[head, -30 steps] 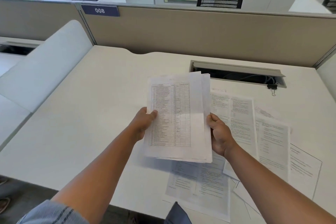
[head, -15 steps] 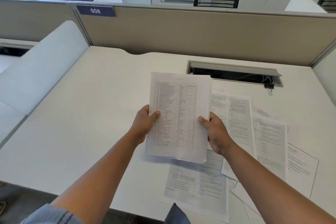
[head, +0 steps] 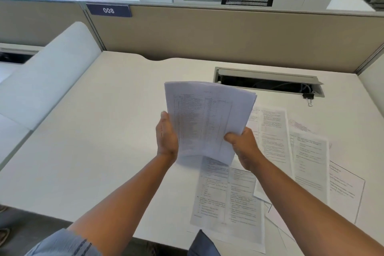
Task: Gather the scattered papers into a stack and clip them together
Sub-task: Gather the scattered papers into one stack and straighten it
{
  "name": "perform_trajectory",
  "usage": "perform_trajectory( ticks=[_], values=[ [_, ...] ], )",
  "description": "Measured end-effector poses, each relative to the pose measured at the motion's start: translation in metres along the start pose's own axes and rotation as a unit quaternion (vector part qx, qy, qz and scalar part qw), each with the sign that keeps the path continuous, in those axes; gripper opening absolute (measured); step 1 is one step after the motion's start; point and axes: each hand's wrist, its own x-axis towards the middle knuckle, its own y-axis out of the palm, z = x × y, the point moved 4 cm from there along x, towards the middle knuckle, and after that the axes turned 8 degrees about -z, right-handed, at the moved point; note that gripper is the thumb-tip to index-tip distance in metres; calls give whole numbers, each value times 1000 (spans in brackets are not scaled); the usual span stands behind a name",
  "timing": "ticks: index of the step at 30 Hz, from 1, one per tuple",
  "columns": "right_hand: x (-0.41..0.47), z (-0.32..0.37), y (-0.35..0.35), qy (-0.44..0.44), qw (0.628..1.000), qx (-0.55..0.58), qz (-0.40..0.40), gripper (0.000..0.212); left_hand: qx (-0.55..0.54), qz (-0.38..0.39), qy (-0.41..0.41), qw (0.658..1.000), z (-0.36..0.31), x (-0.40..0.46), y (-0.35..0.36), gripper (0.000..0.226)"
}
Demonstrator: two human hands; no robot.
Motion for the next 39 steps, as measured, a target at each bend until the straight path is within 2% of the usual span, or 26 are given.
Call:
perform_trajectory(
  ticks=[2, 5, 7, 10, 15, 18, 21, 27, 30, 34, 36, 39],
  values=[
    [-2, 0, 1, -4, 1000, 1, -2, 27, -12, -23, -2, 1000, -1, -3, 0, 56],
    [-1, 8, 2, -25, 999, 19, 10, 28, -58, -107, -6, 992, -10, 1, -3, 51],
    [-3, 6, 2, -28, 999, 19, 18, 32, -67, -132, -19, 989, -11, 4, -6, 49],
    [-6, -8, 5, -3, 999, 4, 33, 31, -55, -136, -49, 988, -4, 3, -7, 46],
    [-8, -11, 7, -5, 999, -7, 41, 32, -49, -141, -29, 988, -4, 5, -11, 38],
    [-13, -20, 7, 10, 999, -19, 42, 28, -35, -125, -34, 991, 5, 8, -15, 24],
    [-16, -25, 9, 11, 998, -29, 47, 27, -30, -96, -38, 994, 8, 9, -18, 18],
    [-18, -21, 14, 18, 999, 2, 45, 28, -92, -45, -84, 991, -6, 3, -14, 65],
    [-19, -22, 17, 12, 999, 6, 47, 26, -20, -27, -78, 996, -1, 10, -19, 84],
    [-17, -24, 18, 46, 997, 24, 55, 21, 109, 36, -75, 990, 3, 20, -23, 77],
    [-15, -28, 14, 71, 996, 33, 52, 21, 106, 125, -140, 976, 10, 25, -21, 65],
    [-11, -35, 5, 115, 992, 42, 41, 16, 71, 268, -236, 931, 25, 23, -23, 55]
  ],
)
